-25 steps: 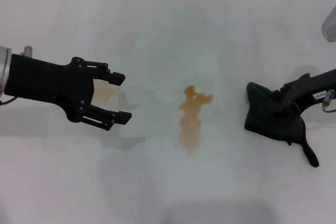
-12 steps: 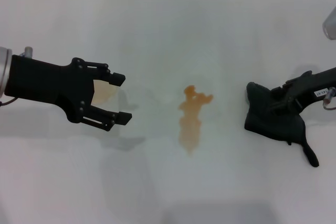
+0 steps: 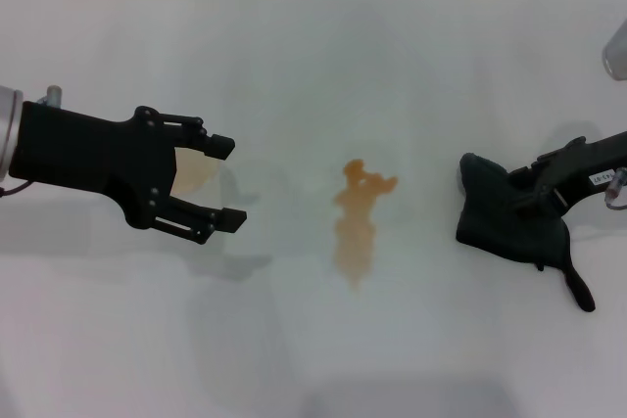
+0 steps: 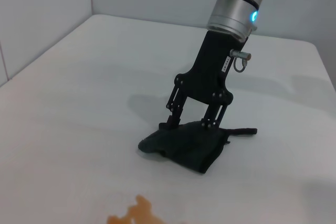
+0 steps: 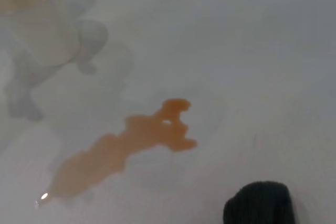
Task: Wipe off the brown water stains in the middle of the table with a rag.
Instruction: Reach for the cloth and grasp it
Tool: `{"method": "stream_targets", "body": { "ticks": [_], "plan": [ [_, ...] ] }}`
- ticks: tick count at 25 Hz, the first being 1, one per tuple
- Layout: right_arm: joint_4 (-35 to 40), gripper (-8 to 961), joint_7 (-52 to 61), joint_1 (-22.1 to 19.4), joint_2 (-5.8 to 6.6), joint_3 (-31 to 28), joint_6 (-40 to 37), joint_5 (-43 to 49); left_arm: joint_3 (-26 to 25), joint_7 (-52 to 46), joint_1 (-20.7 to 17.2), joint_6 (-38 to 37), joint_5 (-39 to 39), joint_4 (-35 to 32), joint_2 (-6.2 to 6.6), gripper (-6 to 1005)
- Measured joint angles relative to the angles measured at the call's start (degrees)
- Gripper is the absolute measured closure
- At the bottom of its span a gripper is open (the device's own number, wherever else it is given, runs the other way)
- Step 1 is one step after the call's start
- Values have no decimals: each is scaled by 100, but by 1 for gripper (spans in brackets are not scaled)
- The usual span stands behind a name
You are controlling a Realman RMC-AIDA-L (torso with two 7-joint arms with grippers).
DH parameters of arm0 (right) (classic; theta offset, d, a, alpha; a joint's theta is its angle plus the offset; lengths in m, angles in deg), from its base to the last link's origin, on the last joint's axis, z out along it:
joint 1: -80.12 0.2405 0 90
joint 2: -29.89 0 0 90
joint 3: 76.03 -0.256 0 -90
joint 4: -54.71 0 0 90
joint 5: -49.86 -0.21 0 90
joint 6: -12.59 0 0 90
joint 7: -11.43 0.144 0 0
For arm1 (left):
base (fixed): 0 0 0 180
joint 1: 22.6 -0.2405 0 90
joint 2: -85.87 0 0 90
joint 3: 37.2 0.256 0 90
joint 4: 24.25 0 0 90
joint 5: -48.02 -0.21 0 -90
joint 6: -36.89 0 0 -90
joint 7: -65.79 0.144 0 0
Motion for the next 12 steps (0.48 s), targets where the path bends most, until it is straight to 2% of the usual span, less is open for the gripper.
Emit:
{"method": "stream_targets", "body": {
  "ticks": [12],
  "plan": [
    [-31,364,4,0,0,83,81,23,-9,2,-9,0,15,0,-4,120]
  ]
}}
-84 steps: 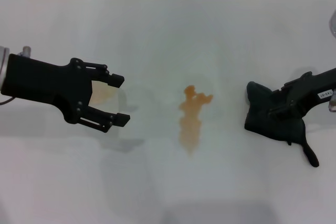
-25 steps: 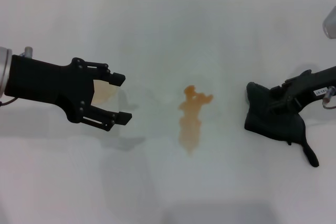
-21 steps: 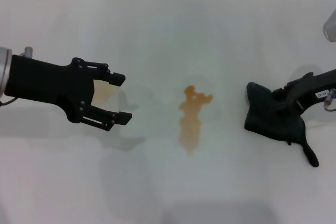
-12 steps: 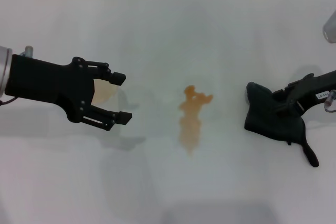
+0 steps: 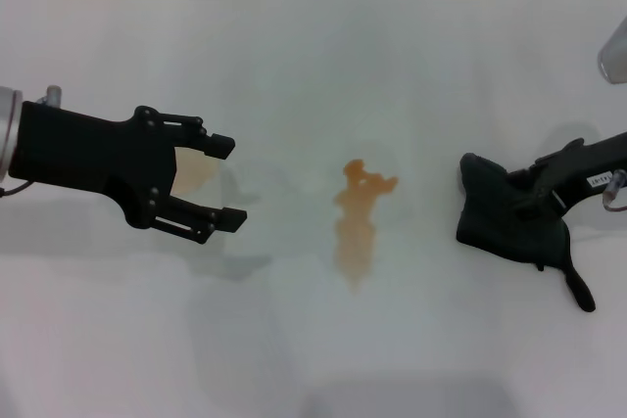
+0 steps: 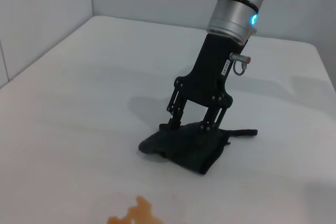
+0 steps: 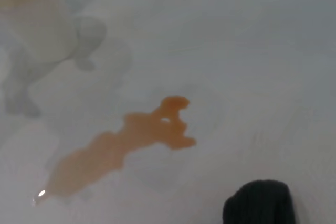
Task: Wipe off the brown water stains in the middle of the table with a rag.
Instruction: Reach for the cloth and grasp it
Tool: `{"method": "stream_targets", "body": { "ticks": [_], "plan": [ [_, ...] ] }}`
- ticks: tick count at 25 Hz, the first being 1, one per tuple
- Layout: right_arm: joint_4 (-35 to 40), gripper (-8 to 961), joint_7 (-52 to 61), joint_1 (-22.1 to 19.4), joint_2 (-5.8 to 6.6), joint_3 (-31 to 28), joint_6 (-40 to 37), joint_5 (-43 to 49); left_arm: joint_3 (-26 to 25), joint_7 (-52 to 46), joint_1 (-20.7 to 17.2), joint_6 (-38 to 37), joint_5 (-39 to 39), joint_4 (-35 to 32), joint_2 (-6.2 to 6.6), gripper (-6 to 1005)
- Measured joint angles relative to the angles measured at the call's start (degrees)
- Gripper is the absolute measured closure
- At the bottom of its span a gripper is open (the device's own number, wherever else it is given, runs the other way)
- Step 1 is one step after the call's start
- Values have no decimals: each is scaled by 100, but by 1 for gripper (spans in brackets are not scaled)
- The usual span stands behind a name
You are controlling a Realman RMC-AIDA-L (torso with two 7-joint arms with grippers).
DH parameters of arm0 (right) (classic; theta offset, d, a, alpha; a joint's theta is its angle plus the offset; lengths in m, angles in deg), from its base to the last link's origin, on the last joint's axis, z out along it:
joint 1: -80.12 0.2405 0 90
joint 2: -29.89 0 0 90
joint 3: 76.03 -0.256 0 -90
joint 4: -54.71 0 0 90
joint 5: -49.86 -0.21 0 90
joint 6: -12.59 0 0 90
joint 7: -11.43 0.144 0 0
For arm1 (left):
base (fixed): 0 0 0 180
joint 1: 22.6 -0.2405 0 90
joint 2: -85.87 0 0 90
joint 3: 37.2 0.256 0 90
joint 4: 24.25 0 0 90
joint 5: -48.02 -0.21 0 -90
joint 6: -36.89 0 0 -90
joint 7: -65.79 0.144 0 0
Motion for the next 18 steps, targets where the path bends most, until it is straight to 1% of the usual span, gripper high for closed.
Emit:
{"method": "stream_targets", "body": {
  "ticks": [1,12,18],
  "plan": [
    [-15,365,1,0,0,1,10,1,0,0,0,0,0,0,0,120],
    [-40,561,23,20,0,11,35,1,0,0,0,0,9,0,-5,120],
    [-40,696,86,24,0,42,46,-1,0,5,0,0,24,0,-9,120]
  ]
}}
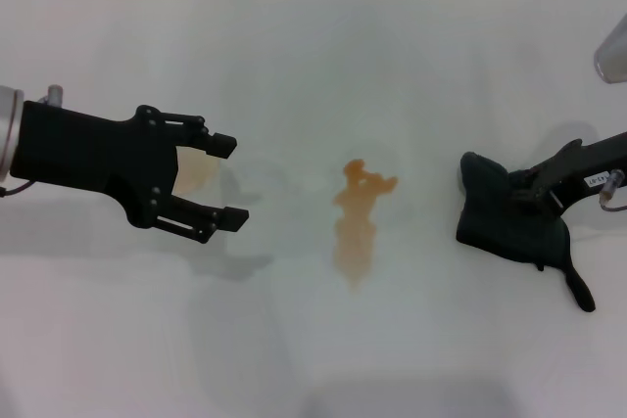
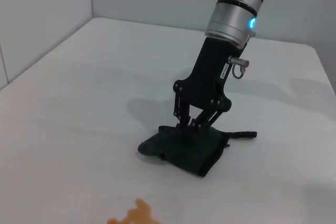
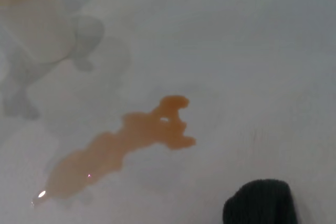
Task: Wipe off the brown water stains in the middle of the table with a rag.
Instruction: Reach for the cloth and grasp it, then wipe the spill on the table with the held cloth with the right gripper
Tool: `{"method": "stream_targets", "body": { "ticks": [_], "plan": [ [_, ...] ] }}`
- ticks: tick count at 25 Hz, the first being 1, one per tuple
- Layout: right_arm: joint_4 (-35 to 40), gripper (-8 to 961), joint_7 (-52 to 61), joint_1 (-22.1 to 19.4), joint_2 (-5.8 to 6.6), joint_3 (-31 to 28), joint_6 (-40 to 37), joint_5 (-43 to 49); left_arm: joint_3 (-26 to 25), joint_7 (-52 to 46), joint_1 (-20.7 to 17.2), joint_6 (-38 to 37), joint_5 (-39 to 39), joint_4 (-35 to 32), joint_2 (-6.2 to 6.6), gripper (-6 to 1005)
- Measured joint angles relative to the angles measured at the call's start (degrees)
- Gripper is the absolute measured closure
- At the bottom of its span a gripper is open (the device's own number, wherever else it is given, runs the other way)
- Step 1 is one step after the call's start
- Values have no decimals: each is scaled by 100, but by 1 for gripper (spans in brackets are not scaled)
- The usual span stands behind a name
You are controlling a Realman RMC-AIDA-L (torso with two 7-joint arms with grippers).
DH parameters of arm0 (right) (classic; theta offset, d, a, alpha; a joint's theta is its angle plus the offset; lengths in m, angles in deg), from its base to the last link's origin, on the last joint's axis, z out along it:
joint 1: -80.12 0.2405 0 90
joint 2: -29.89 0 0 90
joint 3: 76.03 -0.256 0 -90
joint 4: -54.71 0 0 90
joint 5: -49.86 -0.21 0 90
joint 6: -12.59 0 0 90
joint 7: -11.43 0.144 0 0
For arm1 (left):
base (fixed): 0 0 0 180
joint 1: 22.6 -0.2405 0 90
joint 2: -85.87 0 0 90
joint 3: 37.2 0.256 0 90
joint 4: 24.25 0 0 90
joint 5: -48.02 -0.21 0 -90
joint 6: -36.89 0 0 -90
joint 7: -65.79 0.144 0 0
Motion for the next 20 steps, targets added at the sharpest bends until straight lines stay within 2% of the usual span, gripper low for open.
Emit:
{"method": "stream_targets", "body": {
  "ticks": [2,8,14,20],
  "plan": [
    [-3,759,6,2,0,4,0,-1,0,3,0,0,1,0,-5,119],
    [36,853,145,3,1,44,-46,-11,-1,11,0,0,7,0,-15,119],
    [164,875,223,11,-13,213,-274,-198,-20,66,-5,0,8,0,-41,119],
    [414,876,315,-22,-18,740,-358,-767,-33,171,-26,0,9,0,-50,119]
  ]
}}
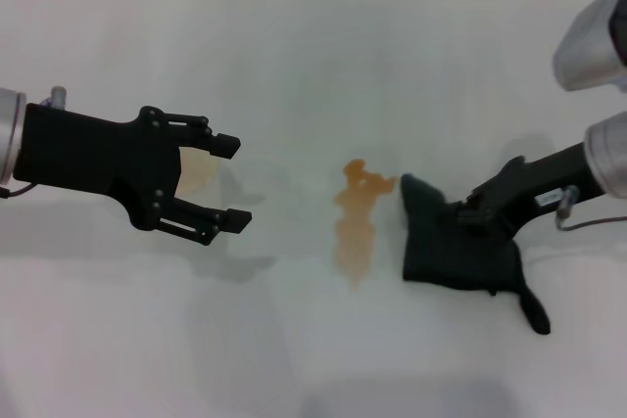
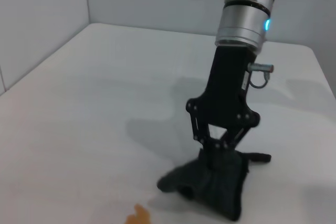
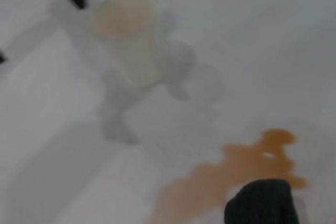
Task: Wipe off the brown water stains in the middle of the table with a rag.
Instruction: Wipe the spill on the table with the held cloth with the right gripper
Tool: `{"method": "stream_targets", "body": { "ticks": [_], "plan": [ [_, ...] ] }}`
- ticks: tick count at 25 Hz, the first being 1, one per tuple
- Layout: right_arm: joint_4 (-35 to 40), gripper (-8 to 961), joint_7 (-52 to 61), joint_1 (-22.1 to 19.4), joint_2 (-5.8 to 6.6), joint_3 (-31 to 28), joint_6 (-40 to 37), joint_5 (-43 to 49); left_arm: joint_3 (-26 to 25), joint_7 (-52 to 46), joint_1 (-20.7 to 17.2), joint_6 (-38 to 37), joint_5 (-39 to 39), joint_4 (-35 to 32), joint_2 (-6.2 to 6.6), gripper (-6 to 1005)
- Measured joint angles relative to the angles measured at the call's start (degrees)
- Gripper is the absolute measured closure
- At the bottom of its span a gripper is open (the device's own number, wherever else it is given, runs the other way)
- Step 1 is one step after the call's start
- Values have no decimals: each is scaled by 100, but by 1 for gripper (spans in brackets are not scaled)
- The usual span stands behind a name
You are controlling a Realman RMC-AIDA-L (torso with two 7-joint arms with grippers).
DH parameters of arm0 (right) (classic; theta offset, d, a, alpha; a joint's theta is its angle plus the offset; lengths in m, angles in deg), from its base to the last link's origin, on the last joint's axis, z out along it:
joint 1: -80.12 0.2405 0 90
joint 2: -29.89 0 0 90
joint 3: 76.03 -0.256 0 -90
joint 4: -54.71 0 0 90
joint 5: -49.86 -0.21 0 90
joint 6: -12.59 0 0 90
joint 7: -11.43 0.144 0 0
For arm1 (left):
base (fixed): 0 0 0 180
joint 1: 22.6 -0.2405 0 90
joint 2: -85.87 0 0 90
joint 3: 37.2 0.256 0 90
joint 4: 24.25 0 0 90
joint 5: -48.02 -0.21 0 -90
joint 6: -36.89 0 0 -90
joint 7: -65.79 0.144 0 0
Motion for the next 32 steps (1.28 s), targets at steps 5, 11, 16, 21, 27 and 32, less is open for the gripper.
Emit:
{"method": "stream_targets", "body": {
  "ticks": [5,11,16,21,27,32],
  "plan": [
    [95,876,187,41,-11,567,92,-238,-2,100,0,0,0,0,1,120],
    [173,876,301,71,-30,1190,287,-636,-2,141,-12,0,0,0,2,120],
    [184,876,468,185,-43,1615,361,-799,-2,141,-41,0,0,0,2,119],
    [174,876,612,265,-43,1855,494,-814,-2,141,-52,0,7,0,-15,119],
    [-145,876,725,508,-36,2087,844,-657,-2,140,-69,0,17,-51,-64,119],
    [-258,876,758,625,-30,2120,993,-592,-2,141,-84,0,18,-72,-82,119]
  ]
}}
